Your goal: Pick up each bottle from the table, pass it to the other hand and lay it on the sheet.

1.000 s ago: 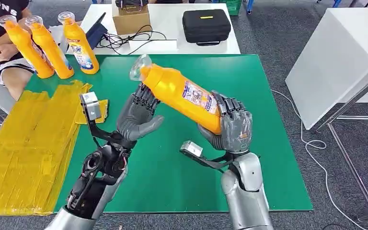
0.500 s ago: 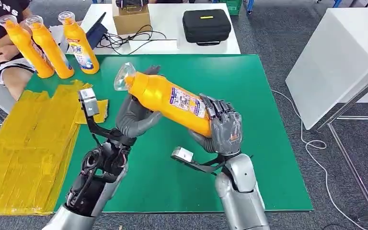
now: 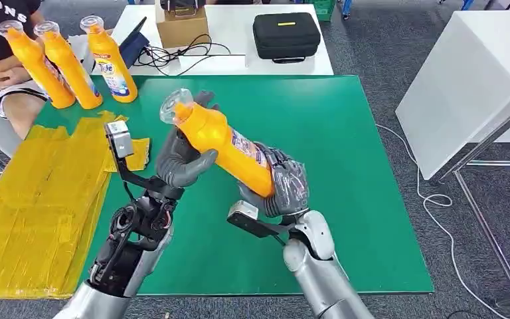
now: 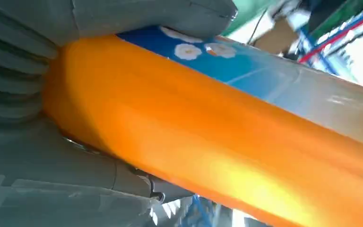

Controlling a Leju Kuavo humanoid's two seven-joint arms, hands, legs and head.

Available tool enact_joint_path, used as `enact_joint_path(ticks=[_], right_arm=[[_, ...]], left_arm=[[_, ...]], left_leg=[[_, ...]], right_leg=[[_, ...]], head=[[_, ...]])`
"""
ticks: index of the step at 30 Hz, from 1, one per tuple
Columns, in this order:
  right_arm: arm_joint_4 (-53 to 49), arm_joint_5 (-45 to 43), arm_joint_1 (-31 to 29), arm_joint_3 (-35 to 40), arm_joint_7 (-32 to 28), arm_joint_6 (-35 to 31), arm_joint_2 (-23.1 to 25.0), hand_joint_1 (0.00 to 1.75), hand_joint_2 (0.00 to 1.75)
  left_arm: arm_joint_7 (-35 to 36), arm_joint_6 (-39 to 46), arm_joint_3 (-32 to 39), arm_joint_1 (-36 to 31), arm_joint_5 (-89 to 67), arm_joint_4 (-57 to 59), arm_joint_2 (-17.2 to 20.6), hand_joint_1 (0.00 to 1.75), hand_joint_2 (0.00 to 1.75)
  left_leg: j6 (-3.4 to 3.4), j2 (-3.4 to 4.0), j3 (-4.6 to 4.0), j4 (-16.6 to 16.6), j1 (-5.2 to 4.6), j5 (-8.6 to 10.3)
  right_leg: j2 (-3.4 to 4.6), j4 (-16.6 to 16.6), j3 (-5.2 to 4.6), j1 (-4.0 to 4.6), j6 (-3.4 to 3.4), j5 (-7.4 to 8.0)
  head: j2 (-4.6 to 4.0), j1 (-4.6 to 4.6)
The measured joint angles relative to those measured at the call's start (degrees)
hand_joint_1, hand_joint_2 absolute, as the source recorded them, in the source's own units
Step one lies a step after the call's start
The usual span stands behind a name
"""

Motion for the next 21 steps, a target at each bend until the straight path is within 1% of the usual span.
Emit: enact_joint_path(ticks=[3,6,13,21], right_arm=[[0.26,-6.07,-0.09,1.70,-1.74,4.05,-0.96,1.75,1.75],[0.28,-8.45,-0.12,2.58,-2.42,5.31,-1.77,1.75,1.75],[0.28,-10.37,-0.17,4.74,-2.49,4.65,-3.28,1.75,1.75],[0.17,-9.89,0.14,6.20,-2.14,1.96,-4.28,1.75,1.75]], left_arm=[[-0.02,0.04,0.09,-0.01,0.00,0.41,0.02,0.00,1.75],[-0.02,0.04,0.09,-0.02,0.00,0.77,0.02,0.00,1.75],[-0.22,0.09,0.07,-0.19,-0.11,1.38,0.02,0.00,1.75],[-0.61,0.83,-0.15,-1.02,-2.19,3.15,0.02,0.00,1.75]], left_leg=[[0.00,0.00,-0.01,0.00,0.00,-0.01],[0.01,0.01,-0.01,0.00,-0.01,-0.01],[0.01,0.01,0.01,0.00,0.00,0.00],[0.01,0.00,0.00,0.00,0.00,0.00]], right_leg=[[0.00,-0.01,0.00,0.00,0.00,0.00],[0.00,-0.01,0.00,-0.01,0.00,0.00],[0.00,-0.01,0.00,0.00,0.00,0.00],[0.00,-0.01,0.00,0.00,0.00,0.00]], head=[[0.00,0.00],[0.00,0.00],[0.00,0.00],[0.00,0.00]])
